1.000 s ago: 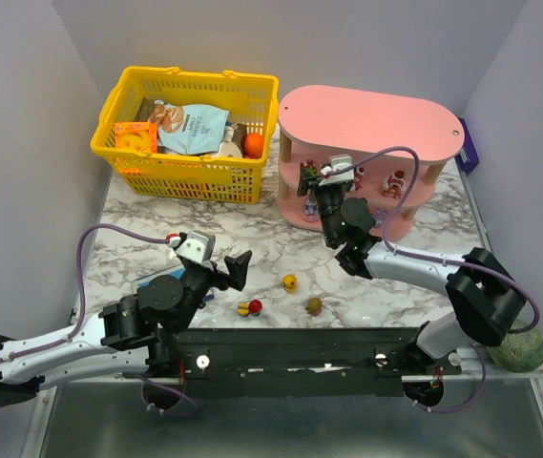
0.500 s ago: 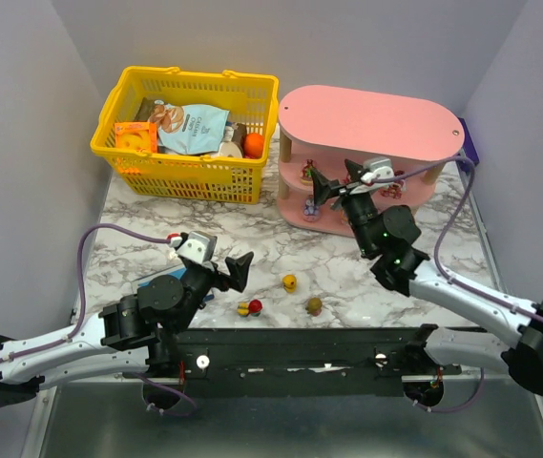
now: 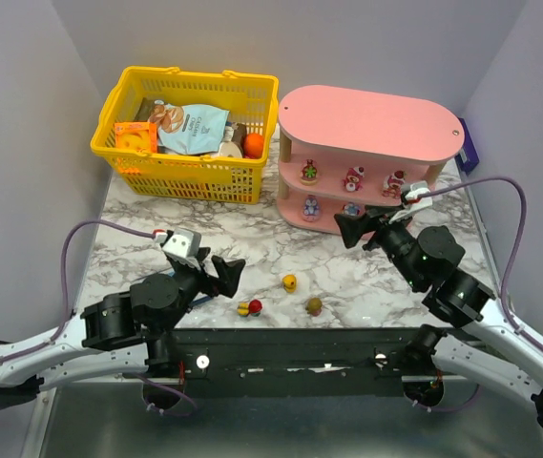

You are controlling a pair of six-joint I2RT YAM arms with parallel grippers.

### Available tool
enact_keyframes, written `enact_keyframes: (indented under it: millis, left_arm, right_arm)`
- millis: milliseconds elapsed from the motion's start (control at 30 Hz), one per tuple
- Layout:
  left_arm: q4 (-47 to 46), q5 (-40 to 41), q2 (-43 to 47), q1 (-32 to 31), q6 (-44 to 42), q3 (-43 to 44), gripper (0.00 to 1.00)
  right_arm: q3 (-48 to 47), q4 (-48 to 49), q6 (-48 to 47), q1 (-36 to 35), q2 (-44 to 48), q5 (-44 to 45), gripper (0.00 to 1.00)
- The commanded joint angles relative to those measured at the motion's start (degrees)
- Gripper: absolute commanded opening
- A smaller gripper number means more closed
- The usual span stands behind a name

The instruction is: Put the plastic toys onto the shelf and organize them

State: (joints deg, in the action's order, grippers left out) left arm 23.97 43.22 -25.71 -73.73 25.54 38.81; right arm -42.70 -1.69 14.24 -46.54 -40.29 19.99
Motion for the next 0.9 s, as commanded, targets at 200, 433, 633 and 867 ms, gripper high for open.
enact_keyframes:
  millis: [200,433,633,867]
  left_arm:
    - [17.78,0.20,12.61,-0.01,16.11,0.92,0.99]
    - [20.95,-0.85,16.31,-0.01,18.06,0.92,0.99]
    - [20.51,-2.00,15.08,0.08,17.88,0.39,0.99]
    - [20.77,-1.91,13.32,-0.01,17.62,0.83,0.99]
  right_arm:
    - [13.15,-10.90,17.30,-5.65,-3.47,-7.69,0.86]
    - [21.94,0.44,17.49,-17.08,-7.52,-2.41,0.86]
    - [32.93,16.09,16.17,-19.28,-6.47,-3.11,0.86]
    - [36.63,23.31,15.82,-19.99,-7.16,-2.33,0.78]
